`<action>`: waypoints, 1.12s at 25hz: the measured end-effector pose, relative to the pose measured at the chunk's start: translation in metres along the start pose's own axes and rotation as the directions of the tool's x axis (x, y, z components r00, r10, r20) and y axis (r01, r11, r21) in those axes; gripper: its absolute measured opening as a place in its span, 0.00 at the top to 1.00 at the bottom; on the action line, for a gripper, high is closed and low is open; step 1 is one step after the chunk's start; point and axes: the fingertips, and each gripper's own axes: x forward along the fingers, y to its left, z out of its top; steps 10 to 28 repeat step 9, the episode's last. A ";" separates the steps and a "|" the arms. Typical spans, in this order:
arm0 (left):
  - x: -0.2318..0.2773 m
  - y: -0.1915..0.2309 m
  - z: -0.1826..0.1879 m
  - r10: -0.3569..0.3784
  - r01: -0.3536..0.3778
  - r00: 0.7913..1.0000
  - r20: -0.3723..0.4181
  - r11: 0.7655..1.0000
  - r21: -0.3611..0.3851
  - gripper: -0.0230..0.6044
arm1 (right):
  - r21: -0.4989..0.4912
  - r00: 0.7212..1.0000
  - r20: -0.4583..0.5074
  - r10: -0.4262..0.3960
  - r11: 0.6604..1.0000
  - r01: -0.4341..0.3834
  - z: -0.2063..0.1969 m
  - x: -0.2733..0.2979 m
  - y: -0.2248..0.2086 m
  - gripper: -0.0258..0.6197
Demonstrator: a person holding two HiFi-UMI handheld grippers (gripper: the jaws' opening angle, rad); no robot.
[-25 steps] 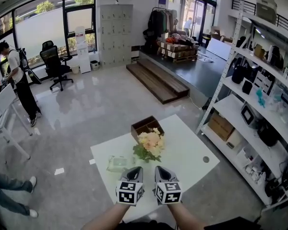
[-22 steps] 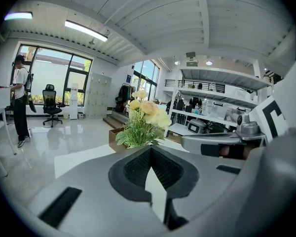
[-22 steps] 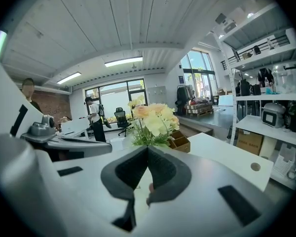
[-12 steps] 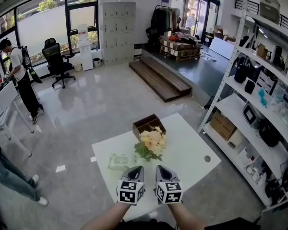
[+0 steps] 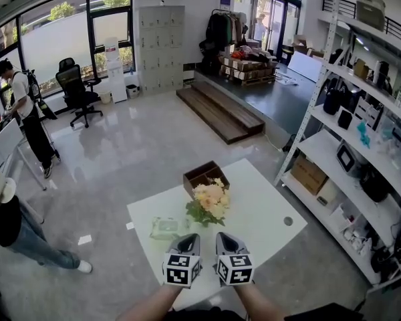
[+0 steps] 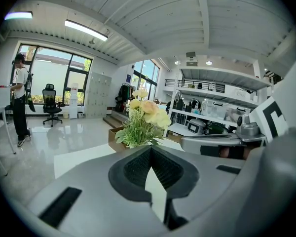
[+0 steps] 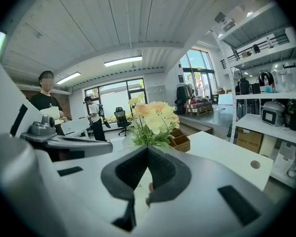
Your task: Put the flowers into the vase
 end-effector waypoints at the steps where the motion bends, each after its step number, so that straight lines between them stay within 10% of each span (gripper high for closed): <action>1: 0.001 0.000 0.000 -0.001 0.001 1.000 0.001 1.000 0.000 0.96 | -0.001 1.000 0.000 0.000 1.000 0.000 0.000 0.001 -0.001 0.96; 28: 0.000 0.002 0.000 -0.006 0.006 1.000 0.004 1.000 -0.002 0.96 | 0.000 1.000 -0.004 -0.003 1.000 0.003 -0.002 0.001 0.001 0.96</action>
